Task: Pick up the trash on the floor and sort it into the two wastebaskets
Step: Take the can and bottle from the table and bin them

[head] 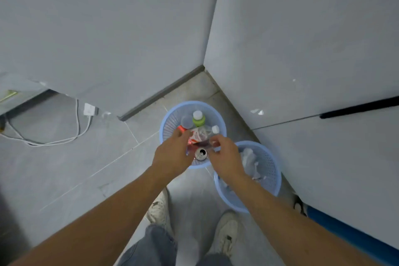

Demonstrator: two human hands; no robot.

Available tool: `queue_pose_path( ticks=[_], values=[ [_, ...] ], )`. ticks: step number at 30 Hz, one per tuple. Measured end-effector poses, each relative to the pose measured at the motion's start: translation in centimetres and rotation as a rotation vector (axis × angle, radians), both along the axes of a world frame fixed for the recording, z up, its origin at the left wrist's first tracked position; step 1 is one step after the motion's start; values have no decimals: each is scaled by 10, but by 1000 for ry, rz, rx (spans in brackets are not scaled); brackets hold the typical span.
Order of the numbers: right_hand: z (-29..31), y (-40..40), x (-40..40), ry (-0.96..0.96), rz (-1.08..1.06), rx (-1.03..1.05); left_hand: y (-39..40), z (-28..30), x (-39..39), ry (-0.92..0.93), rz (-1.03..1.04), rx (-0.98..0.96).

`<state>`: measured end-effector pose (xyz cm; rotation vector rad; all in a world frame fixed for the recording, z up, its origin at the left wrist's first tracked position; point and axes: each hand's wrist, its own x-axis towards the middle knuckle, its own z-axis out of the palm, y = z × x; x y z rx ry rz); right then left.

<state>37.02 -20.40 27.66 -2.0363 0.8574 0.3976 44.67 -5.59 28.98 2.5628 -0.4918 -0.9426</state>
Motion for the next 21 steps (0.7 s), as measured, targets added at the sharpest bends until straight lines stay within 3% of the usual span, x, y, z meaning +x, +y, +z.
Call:
queue_pose_path(
  ticks=[5, 11, 16, 21],
  values=[
    [131, 33, 17, -109, 126, 57, 48, 142, 5, -93, 197, -6],
    [290, 129, 47, -254, 461, 103, 160, 299, 17, -266, 432, -8],
    [356, 255, 87, -327, 767, 117, 284, 373, 29, -408, 661, -30],
    [390, 399, 157, -394, 831, 187, 414, 395, 57, -466, 834, -50]
  ],
)
